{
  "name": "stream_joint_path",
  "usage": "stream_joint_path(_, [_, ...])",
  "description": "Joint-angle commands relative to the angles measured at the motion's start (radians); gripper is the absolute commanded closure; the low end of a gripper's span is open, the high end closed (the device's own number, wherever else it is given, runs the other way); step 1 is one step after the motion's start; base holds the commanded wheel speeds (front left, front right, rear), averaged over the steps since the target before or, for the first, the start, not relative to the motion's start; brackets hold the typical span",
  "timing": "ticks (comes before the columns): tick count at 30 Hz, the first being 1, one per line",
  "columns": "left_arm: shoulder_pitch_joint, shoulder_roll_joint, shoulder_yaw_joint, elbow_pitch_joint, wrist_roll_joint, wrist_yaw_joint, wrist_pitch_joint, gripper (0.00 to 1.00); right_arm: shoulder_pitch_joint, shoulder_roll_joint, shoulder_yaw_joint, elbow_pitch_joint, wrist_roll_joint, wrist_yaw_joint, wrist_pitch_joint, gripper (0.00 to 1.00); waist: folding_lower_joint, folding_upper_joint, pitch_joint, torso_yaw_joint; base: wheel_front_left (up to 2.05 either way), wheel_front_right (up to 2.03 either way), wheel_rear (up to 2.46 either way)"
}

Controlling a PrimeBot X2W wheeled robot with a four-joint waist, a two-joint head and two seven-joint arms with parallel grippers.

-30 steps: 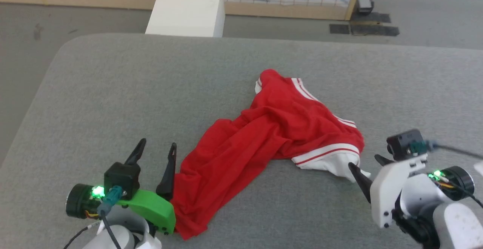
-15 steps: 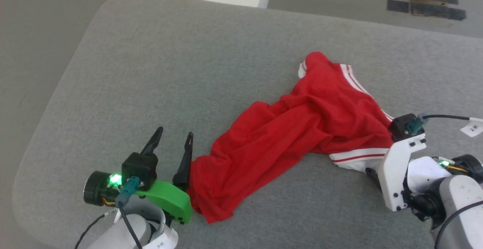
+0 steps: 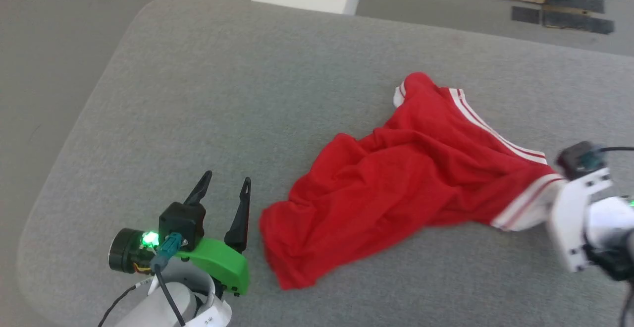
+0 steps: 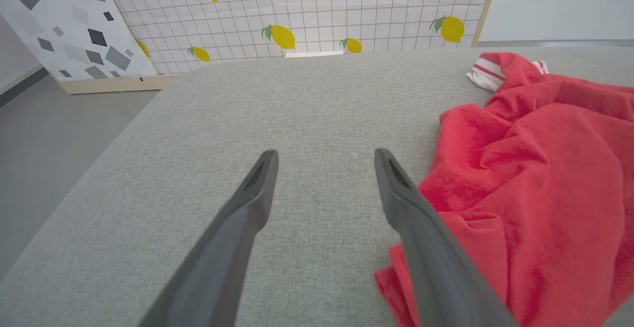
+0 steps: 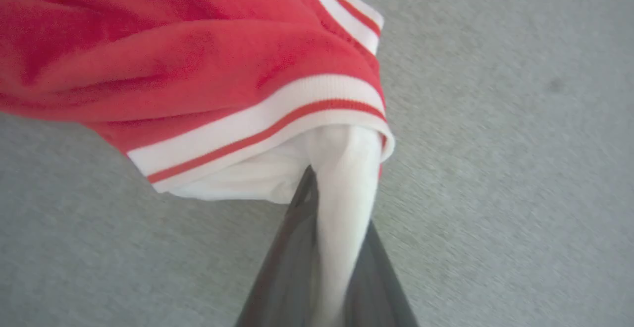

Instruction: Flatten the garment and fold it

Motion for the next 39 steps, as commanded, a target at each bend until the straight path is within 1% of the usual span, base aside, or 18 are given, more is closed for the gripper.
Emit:
stream_joint_path(1, [-0.008, -0.004, 0.003, -0.003, -0.012, -0.004, 0.0, 0.0, 0.009, -0.044, -0.016, 0.001, 0.009, -0.002, -0.001, 1.0, 0.0, -0.0001, -0.045, -0.051, 0.0, 0.0, 0.0])
stream_joint_path(5, [-0.018, -0.006, 0.001, -0.01, -0.015, -0.007, 0.007, 0.0, 0.014, -0.132, -0.053, 0.022, 0.012, -0.002, -0.009, 1.0, 0.0, -0.0001, -0.046, -0.066, 0.0, 0.0, 0.0])
stream_joint_path(7, [-0.021, -0.006, 0.002, -0.012, -0.016, -0.007, 0.009, 0.0, 0.021, -0.147, -0.067, 0.038, 0.012, -0.002, -0.013, 1.0, 0.0, -0.0001, -0.042, -0.072, 0.0, 0.0, 0.0])
stream_joint_path(10, [-0.027, -0.006, 0.001, -0.014, -0.018, -0.008, 0.012, 0.0, 0.035, -0.141, -0.067, 0.065, 0.013, -0.002, -0.019, 1.0, 0.0, -0.0001, -0.037, -0.077, 0.0, 0.0, 0.0])
stream_joint_path(12, [-0.03, -0.006, 0.001, -0.013, -0.019, -0.009, 0.013, 0.0, 0.035, -0.113, -0.073, 0.082, 0.011, -0.002, -0.041, 0.0, 0.0, -0.0001, -0.036, -0.082, 0.0, 0.0, 0.0])
stream_joint_path(14, [-0.03, -0.004, 0.002, -0.011, -0.022, -0.008, 0.014, 0.0, 0.034, -0.088, -0.062, 0.088, 0.009, -0.002, -0.065, 0.0, 0.0, -0.0001, -0.039, -0.088, 0.0, 0.0, 0.0])
stream_joint_path(15, [-0.03, 0.001, 0.005, -0.011, -0.027, -0.009, 0.017, 0.0, 0.02, -0.054, -0.059, 0.089, 0.02, -0.002, -0.108, 0.0, 0.0, -0.0001, -0.052, -0.101, 0.0, 0.0, 0.0])
stream_joint_path(16, [-0.03, 0.003, 0.007, -0.013, -0.029, -0.01, 0.019, 0.0, 0.014, -0.042, -0.059, 0.083, 0.026, -0.002, -0.127, 0.0, 0.0, -0.0001, -0.057, -0.107, 0.0, 0.0, 0.0])
stream_joint_path(21, [-0.036, 0.006, 0.022, -0.028, -0.043, -0.008, 0.019, 0.0, -0.004, -0.015, -0.057, 0.025, 0.048, -0.002, -0.239, 0.0, 0.0, -0.0001, -0.085, -0.135, 0.0, 0.0, 0.0])
stream_joint_path(25, [-0.042, 0.009, 0.032, -0.046, -0.054, -0.006, 0.024, 0.0, 0.014, 0.003, -0.056, -0.038, 0.064, -0.002, -0.348, 0.0, 0.0, -0.0001, -0.102, -0.16, 0.0, 0.0, 0.0])
stream_joint_path(29, [-0.044, 0.011, 0.045, -0.066, -0.068, -0.002, 0.028, 0.0, 0.063, 0.052, -0.075, -0.105, 0.061, -0.002, -0.481, 0.0, 0.0, -0.0001, -0.112, -0.187, 0.0, 0.0, 0.0])
stream_joint_path(30, [-0.045, 0.011, 0.046, -0.07, -0.071, -0.002, 0.03, 0.0, 0.079, 0.071, -0.088, -0.116, 0.056, -0.002, -0.509, 0.0, 0.0, -0.0001, -0.113, -0.192, 0.0, 0.0, 0.0])
stream_joint_path(34, [-0.05, 0.014, 0.05, -0.082, -0.092, -0.006, 0.055, 0.0, 0.165, 0.185, -0.152, -0.164, 0.013, -0.002, -0.638, 0.0, 0.0, -0.0001, -0.109, -0.224, 0.0, 0.0, 0.0])
stream_joint_path(35, [-0.06, 0.022, 0.046, -0.086, -0.108, -0.016, 0.093, 0.0, 0.217, 0.268, -0.198, -0.193, -0.027, -0.002, -0.713, 0.0, 0.0, -0.0001, -0.094, -0.251, 0.0, 0.0, 0.0])
stream_joint_path(38, [-0.093, 0.034, 0.025, -0.082, -0.128, -0.046, 0.172, 0.0, 0.256, 0.337, -0.228, -0.219, -0.068, -0.002, -0.76, 0.0, 0.0, -0.0001, -0.069, -0.282, 0.0, 0.0, 0.0])
stream_joint_path(39, [-0.108, 0.036, 0.02, -0.081, -0.136, -0.056, 0.197, 0.0, 0.265, 0.347, -0.23, -0.222, -0.078, -0.002, -0.764, 0.0, 0.0, -0.0001, -0.061, -0.291, 0.0, 0.0, 0.0])
